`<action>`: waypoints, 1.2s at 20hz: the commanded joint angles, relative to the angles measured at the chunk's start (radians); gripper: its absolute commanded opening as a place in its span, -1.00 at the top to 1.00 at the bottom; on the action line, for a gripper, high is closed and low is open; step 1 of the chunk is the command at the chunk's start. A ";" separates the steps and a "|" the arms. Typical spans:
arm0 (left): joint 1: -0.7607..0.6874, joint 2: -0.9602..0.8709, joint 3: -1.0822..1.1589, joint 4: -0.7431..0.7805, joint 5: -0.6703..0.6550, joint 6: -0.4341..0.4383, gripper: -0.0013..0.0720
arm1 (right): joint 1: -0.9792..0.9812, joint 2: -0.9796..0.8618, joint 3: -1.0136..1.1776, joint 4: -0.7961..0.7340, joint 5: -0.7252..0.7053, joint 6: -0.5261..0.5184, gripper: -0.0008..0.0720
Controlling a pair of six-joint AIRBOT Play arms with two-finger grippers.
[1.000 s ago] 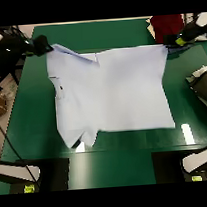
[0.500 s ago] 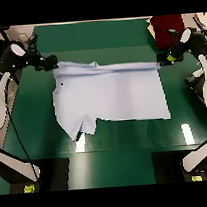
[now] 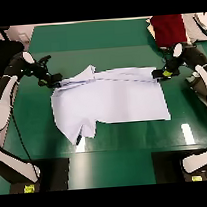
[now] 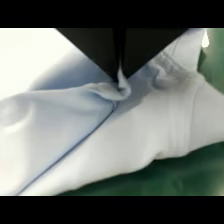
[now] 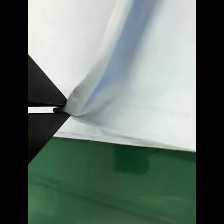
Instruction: Fold the shirts.
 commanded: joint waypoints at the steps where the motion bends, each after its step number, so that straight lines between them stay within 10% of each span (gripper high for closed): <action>1: -0.051 -0.001 -0.008 0.083 -0.116 -0.001 0.90 | 0.006 0.008 -0.056 -0.004 -0.010 0.007 0.92; 3: -0.042 -0.001 -0.021 0.098 -0.157 0.008 0.87 | -0.016 0.024 -0.053 -0.003 -0.003 0.006 0.92; 5: -0.006 0.001 -0.023 0.100 -0.216 0.005 -0.11 | -0.045 0.071 -0.053 -0.002 -0.011 -0.010 0.90; 6: 0.018 0.010 -0.023 0.099 -0.240 0.004 -0.22 | -0.069 0.102 -0.053 -0.002 -0.020 -0.018 0.80; 8: 0.072 0.059 -0.022 0.098 -0.244 0.005 -0.22 | -0.124 0.162 -0.053 0.016 -0.023 -0.019 0.15; 11: 0.172 0.172 -0.025 0.062 -0.244 0.005 -0.22 | -0.246 0.241 -0.054 0.185 0.040 -0.067 -0.14; 18: 0.256 0.521 -0.534 -0.185 -0.134 0.095 -0.22 | -0.459 0.283 -0.105 0.516 0.245 -0.195 -0.26; 24: 0.256 0.694 -0.923 -0.262 -0.018 0.139 -0.22 | -0.579 0.461 -0.535 0.675 0.114 -0.291 -0.26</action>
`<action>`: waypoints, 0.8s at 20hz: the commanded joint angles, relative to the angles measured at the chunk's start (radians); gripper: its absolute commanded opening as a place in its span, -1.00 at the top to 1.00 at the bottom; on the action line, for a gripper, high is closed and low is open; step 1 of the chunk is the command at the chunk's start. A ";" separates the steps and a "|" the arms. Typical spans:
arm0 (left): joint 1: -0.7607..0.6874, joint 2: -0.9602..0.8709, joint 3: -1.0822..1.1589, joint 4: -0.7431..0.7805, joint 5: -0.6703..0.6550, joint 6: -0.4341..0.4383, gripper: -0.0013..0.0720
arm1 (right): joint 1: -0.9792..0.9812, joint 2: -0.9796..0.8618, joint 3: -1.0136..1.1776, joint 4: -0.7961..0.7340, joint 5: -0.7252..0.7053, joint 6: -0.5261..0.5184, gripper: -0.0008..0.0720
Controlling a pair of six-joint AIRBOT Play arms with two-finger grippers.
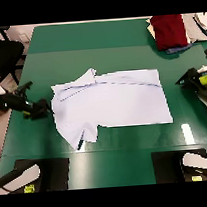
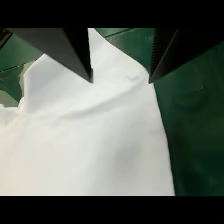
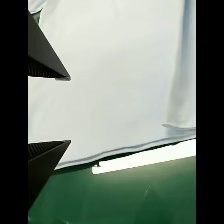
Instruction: Fold the shirts.
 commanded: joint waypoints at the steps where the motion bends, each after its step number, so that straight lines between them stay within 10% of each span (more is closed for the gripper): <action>1: 0.004 0.075 -0.196 -0.065 0.048 0.053 -0.22 | -0.081 0.118 -0.240 0.079 -0.068 -0.068 -0.26; 9: 0.004 0.075 -0.267 0.054 0.092 0.060 -0.22 | -0.232 0.209 -0.401 0.073 -0.045 -0.137 -0.25; 16: 0.002 0.075 -0.383 -0.194 0.069 0.114 -0.22 | -0.232 0.215 -0.401 0.075 -0.045 -0.136 -0.25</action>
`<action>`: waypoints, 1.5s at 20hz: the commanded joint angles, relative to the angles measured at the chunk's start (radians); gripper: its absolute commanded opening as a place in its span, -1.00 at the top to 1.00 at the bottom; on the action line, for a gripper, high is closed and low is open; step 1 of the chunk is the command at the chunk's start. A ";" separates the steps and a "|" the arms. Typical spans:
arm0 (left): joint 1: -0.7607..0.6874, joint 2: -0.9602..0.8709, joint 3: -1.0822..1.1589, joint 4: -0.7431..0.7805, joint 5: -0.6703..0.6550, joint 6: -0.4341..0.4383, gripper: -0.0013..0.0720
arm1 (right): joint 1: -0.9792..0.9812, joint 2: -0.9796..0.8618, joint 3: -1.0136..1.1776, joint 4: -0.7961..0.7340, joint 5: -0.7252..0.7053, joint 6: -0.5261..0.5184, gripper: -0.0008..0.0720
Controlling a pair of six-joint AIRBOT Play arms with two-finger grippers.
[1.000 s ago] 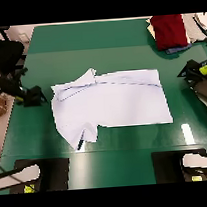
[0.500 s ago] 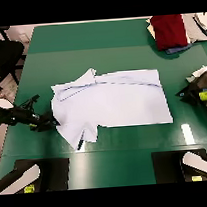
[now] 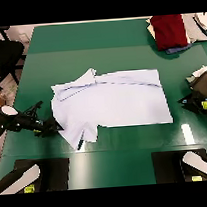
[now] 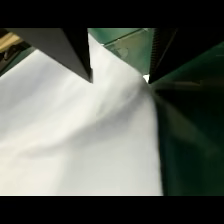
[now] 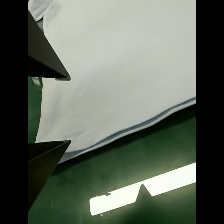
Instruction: Fold the shirts.
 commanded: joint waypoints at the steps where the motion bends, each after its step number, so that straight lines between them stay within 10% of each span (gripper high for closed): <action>1: -0.002 0.001 -0.087 -0.088 -0.034 0.031 -0.22 | -0.005 0.003 -0.004 0.001 0.003 -0.003 -0.25; 9: -0.002 0.001 -0.149 -0.212 0.093 0.055 -0.18 | 0.006 0.003 -0.004 0.007 0.006 -0.003 -0.25; 14: -0.002 0.001 -0.148 -0.305 0.159 0.137 0.89 | 0.066 0.003 -0.004 0.004 -0.015 0.008 -0.25; 30: -0.002 0.001 0.028 -0.384 0.071 0.169 0.90 | 0.097 -0.144 -0.027 -0.261 0.078 0.079 -0.25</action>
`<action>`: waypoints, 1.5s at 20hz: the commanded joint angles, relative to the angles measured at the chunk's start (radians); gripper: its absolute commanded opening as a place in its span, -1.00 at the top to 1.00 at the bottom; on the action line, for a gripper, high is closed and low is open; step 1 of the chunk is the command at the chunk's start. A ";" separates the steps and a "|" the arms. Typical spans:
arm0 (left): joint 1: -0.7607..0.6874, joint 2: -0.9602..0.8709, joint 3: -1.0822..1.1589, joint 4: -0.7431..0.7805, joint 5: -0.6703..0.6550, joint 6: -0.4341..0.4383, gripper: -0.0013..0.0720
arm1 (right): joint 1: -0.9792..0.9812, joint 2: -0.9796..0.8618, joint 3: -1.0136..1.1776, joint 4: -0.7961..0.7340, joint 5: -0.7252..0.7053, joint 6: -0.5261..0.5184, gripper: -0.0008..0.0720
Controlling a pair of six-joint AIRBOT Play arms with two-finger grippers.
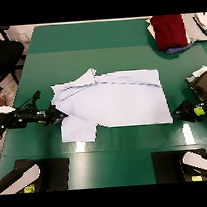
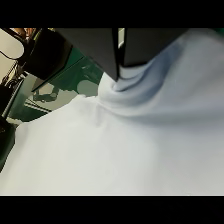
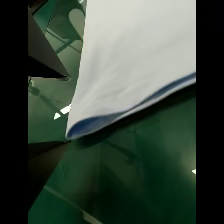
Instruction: Fold the shirts.
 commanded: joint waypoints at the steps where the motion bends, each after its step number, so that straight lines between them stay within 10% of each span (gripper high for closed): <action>1: 0.001 0.001 0.013 0.002 -0.006 0.001 0.90 | 0.002 -0.007 -0.042 -0.064 -0.016 0.016 -0.25; 6: 0.001 0.001 0.013 0.002 -0.011 0.000 0.90 | 0.003 -0.007 -0.175 0.143 -0.128 -0.063 -0.24; 14: 0.001 0.001 0.013 0.002 -0.012 0.000 0.90 | 0.003 0.082 -0.184 0.212 -0.219 -0.113 0.92; 23: 0.001 0.076 0.222 -0.019 0.011 -0.066 0.90 | 0.003 0.414 -0.169 0.267 -0.114 -0.060 0.92; 30: 0.001 0.064 0.330 0.021 0.092 -0.089 0.90 | 0.225 0.340 -0.005 0.378 -0.366 0.014 0.93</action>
